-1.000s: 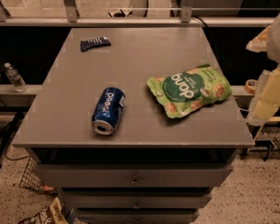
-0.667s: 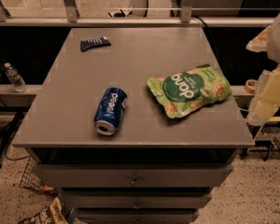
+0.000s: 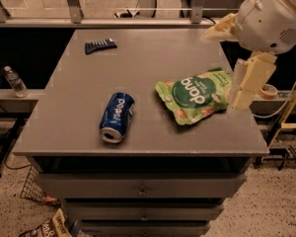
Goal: Place pepsi can upright
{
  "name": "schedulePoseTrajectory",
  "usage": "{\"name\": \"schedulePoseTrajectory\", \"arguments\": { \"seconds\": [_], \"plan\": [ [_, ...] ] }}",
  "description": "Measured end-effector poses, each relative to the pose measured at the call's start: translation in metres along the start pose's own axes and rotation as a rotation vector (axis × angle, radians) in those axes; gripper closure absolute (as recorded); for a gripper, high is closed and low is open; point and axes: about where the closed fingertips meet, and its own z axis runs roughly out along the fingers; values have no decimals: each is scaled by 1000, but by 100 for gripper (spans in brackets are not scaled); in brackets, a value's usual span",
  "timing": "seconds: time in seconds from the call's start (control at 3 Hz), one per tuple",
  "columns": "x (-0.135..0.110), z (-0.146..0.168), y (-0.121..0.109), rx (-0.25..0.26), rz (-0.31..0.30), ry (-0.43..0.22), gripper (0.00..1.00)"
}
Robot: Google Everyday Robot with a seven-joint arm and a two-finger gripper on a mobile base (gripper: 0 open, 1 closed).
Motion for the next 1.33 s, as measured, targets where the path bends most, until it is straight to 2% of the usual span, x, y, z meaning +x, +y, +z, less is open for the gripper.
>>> {"name": "schedulePoseTrajectory", "arguments": {
  "seconds": [0.33,0.67,1.0,1.33],
  "plan": [
    [-66,20,-4,-58,-291,-125,0],
    [-73,21,-5,-44,-398,-133,0],
    [-83,26,-1,-37,-485,-109,0],
    [-108,53,7,-41,-705,-61,0]
  ]
}}
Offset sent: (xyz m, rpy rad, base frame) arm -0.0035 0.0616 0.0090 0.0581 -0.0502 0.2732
